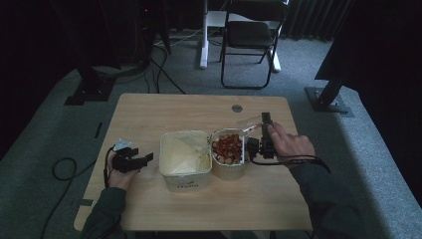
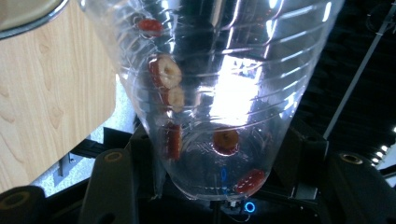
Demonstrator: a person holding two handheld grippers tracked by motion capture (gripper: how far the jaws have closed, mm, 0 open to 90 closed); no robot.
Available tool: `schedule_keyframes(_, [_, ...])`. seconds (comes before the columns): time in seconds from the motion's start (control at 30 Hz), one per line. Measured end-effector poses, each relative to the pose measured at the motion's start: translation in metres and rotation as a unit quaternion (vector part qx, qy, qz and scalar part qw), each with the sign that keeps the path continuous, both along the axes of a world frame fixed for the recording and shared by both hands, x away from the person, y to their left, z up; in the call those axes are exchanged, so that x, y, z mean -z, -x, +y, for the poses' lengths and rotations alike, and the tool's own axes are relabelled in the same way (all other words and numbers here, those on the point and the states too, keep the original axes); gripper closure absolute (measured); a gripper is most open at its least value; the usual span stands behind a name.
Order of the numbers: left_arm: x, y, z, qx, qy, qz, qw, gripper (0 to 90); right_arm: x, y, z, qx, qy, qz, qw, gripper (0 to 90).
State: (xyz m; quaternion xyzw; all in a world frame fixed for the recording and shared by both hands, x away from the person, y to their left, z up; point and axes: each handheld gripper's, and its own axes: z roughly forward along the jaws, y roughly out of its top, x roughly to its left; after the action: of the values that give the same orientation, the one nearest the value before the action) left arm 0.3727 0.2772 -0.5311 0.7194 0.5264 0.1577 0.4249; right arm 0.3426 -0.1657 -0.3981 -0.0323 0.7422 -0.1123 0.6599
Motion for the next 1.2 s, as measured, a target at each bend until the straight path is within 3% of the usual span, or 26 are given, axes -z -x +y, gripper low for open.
schedule_keyframes(0.1, [0.000,0.000,0.000,0.001,-0.001,0.001,1.0000,22.9,-0.002,-0.001,-0.001,0.003,-0.017,0.005,0.9998,43.1])
schedule_keyframes(0.23, [0.000,0.000,0.000,0.001,0.000,0.001,1.0000,22.9,-0.002,-0.001,0.000,0.000,-0.017,0.008,0.9998,43.2])
schedule_keyframes(0.27, [0.000,0.000,-0.001,0.002,0.000,0.001,1.0000,22.9,-0.002,0.000,0.000,0.000,-0.015,-0.001,0.9999,43.2])
schedule_keyframes(0.3, [0.000,0.000,-0.001,0.002,0.000,0.001,1.0000,22.9,-0.003,0.000,0.001,0.000,-0.026,0.004,0.9997,43.2])
schedule_keyframes(0.43, [0.001,0.000,-0.001,0.002,0.000,0.001,1.0000,22.9,0.000,0.000,0.003,-0.005,-0.019,0.016,0.9997,43.2])
schedule_keyframes(0.47, [0.001,0.000,-0.001,0.001,0.001,0.001,1.0000,22.9,0.000,-0.002,0.002,-0.001,-0.013,0.005,0.9999,43.2])
schedule_keyframes(0.5, [0.001,0.000,-0.001,0.002,0.001,0.001,1.0000,22.9,-0.004,-0.004,0.002,0.002,-0.032,0.009,0.9994,43.2])
schedule_keyframes(0.53, [0.001,0.000,-0.001,0.001,0.000,0.002,1.0000,22.9,-0.004,-0.003,0.003,-0.001,-0.030,0.022,0.9993,43.2])
schedule_keyframes(0.57, [0.001,0.000,-0.002,0.001,0.000,0.001,1.0000,22.9,0.000,-0.003,0.004,-0.003,-0.011,0.013,0.9999,43.2])
schedule_keyframes(0.63, [0.002,-0.001,-0.002,0.001,0.000,0.001,1.0000,22.9,-0.003,-0.005,0.004,-0.001,-0.027,0.018,0.9995,43.2])
schedule_keyframes(0.7, [0.002,0.000,-0.002,0.002,-0.001,0.002,1.0000,22.9,-0.004,-0.006,0.002,0.006,-0.025,0.005,0.9997,43.2])
schedule_keyframes(0.73, [0.002,0.000,-0.002,0.002,-0.001,0.002,1.0000,22.9,-0.005,-0.007,0.002,0.004,-0.036,0.016,0.9992,43.2])
schedule_keyframes(0.8, [0.001,0.000,-0.002,0.002,-0.001,0.001,1.0000,22.9,-0.002,-0.006,0.002,0.005,-0.025,0.007,0.9996,43.2])
schedule_keyframes(0.83, [0.002,-0.001,-0.002,0.000,0.001,0.002,1.0000,22.9,-0.004,-0.006,0.003,0.004,-0.039,0.015,0.9991,43.3])
schedule_keyframes(0.9, [0.002,0.000,-0.002,0.002,-0.002,0.002,1.0000,22.9,0.000,-0.007,0.003,0.005,-0.022,0.009,0.9997,43.2])
schedule_keyframes(0.93, [0.002,0.000,-0.002,0.002,-0.001,0.001,1.0000,22.9,-0.001,-0.007,0.003,0.008,-0.034,0.011,0.9993,43.2])
schedule_keyframes(1.0, [0.002,0.000,-0.002,0.003,-0.003,0.003,1.0000,22.9,0.005,-0.006,0.004,0.007,-0.002,0.012,0.9999,43.2])
schedule_keyframes(1.07, [0.003,0.000,-0.002,0.003,-0.001,0.004,1.0000,22.9,0.001,-0.008,0.002,0.009,-0.028,0.017,0.9994,43.3])
schedule_keyframes(1.13, [0.003,0.000,-0.002,0.003,-0.004,0.004,1.0000,22.9,0.002,-0.008,-0.001,0.015,-0.012,0.008,0.9998,43.2])
schedule_keyframes(1.17, [0.003,0.000,-0.002,0.004,-0.004,0.005,1.0000,22.9,0.000,-0.009,-0.001,0.016,-0.025,0.011,0.9995,43.3])
schedule_keyframes(1.2, [0.002,0.000,-0.002,0.004,-0.004,0.004,1.0000,22.9,0.002,-0.008,-0.001,0.013,-0.020,0.024,0.9994,43.2])
